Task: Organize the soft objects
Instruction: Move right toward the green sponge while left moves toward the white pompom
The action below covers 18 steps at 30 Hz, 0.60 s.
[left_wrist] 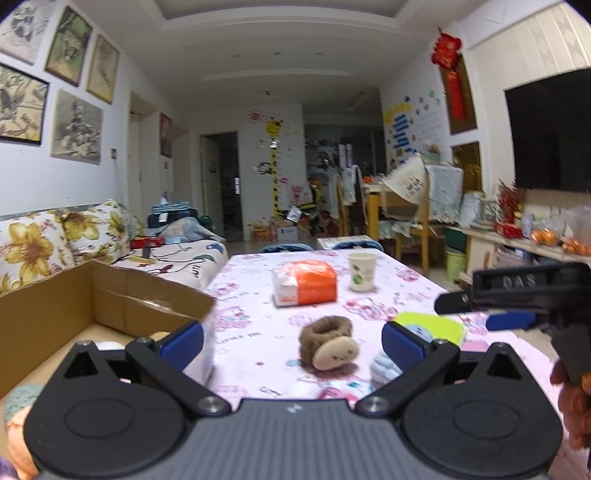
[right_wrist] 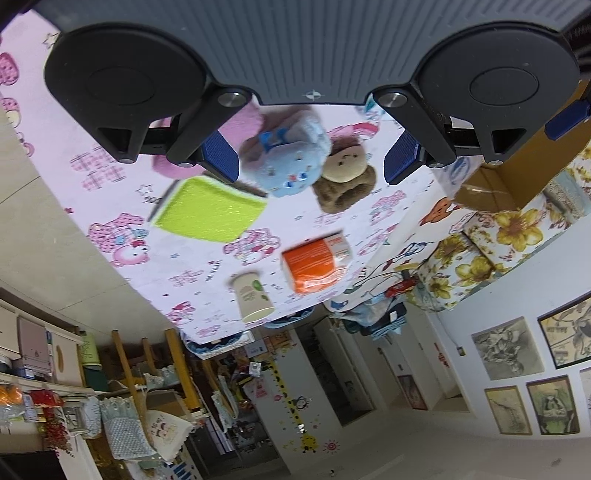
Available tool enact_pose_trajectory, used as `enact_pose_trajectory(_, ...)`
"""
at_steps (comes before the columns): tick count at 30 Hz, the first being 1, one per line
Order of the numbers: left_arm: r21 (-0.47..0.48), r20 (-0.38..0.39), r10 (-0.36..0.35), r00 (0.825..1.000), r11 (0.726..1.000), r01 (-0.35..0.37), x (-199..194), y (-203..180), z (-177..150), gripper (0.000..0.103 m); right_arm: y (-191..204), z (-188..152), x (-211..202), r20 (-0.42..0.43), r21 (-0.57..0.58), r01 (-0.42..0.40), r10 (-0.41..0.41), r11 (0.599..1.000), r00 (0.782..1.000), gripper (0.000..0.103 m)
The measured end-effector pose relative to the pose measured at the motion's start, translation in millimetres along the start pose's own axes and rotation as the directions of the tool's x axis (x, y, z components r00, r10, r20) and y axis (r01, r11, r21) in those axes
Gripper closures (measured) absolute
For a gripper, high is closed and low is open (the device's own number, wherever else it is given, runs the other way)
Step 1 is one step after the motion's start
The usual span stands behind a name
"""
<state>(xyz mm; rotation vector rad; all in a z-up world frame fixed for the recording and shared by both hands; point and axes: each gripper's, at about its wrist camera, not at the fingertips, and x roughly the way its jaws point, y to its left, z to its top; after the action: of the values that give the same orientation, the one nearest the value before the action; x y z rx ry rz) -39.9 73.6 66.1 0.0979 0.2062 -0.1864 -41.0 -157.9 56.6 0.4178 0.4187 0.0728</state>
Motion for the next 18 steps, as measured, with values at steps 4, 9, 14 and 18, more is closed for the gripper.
enact_pose_trajectory(4, 0.024, -0.024, -0.034, 0.999, 0.999, 0.034, 0.6, -12.8, -4.2, 0.001, -3.6, -0.2, 0.2, 0.001, 0.017, 0.021, -0.021, 1.000, 1.000, 0.000)
enact_pose_trajectory(9, 0.053, -0.076, -0.087, 0.993, 0.994, 0.091, 1.8, -28.4, -12.5, 0.001, -9.5, 0.9, -0.4, 0.012, 0.029, 0.058, -0.059, 0.998, 0.998, 0.000)
enact_pose_trajectory(14, 0.060, -0.161, -0.134, 0.978, 0.988, 0.145, 3.3, -41.0, -25.3, 0.001, -21.7, 4.9, 6.4, 0.026, 0.020, 0.129, -0.129, 0.991, 0.991, 0.000)
enact_pose_trajectory(18, 0.062, -0.207, -0.140, 0.968, 0.986, 0.156, 6.2, -46.6, -32.1, 0.001, -40.4, 12.9, 22.3, 0.016, 0.049, 0.168, -0.169, 0.985, 0.986, 0.000)
